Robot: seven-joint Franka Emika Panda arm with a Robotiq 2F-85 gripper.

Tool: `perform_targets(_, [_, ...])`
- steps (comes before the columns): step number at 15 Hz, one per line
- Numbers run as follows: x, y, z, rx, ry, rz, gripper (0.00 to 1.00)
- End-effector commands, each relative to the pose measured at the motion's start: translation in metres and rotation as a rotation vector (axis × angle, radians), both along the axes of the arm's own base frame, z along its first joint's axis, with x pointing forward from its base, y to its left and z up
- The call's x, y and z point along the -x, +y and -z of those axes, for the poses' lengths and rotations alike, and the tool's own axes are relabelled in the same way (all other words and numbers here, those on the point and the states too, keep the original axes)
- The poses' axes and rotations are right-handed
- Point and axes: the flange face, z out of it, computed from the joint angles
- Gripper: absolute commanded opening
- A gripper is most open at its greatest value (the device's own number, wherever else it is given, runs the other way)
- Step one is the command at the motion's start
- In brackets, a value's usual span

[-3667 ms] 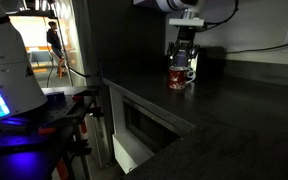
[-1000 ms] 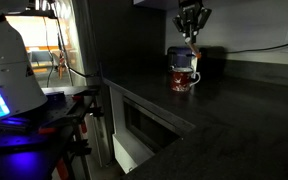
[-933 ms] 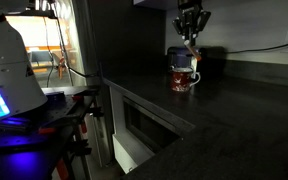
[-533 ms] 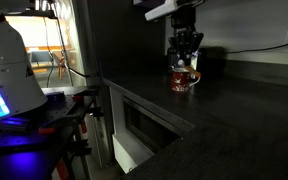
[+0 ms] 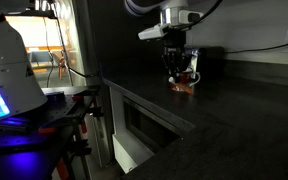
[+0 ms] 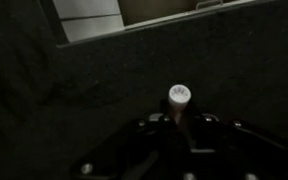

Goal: Take the orange marker out of the maroon mug

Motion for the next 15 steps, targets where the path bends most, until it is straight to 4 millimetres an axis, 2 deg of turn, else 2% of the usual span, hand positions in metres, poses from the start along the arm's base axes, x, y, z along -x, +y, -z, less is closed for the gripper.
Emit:
perform_targets(1, [-0.003,-0.005,0.009,0.023,0.016,0.022,0.05])
perform_targets(2, [-0.004,-0.007,0.014,0.026,0.033,0.023,0.19])
perform_targets(4, [-0.004,-0.009,0.023,0.023,0.059,0.025,0.38])
perform_targets(6, [-0.004,-0.01,0.032,0.021,0.082,0.026,0.5])
perform_targets(9, [-0.004,-0.01,0.044,0.022,0.118,0.026,0.51])
perform_targets(11, [-0.005,-0.009,0.046,0.024,0.127,0.024,0.77])
perform_targets(14, [-0.006,-0.005,0.036,0.029,0.175,0.015,0.99])
perform_targets(15, [-0.005,-0.004,0.031,0.034,0.218,0.033,1.0])
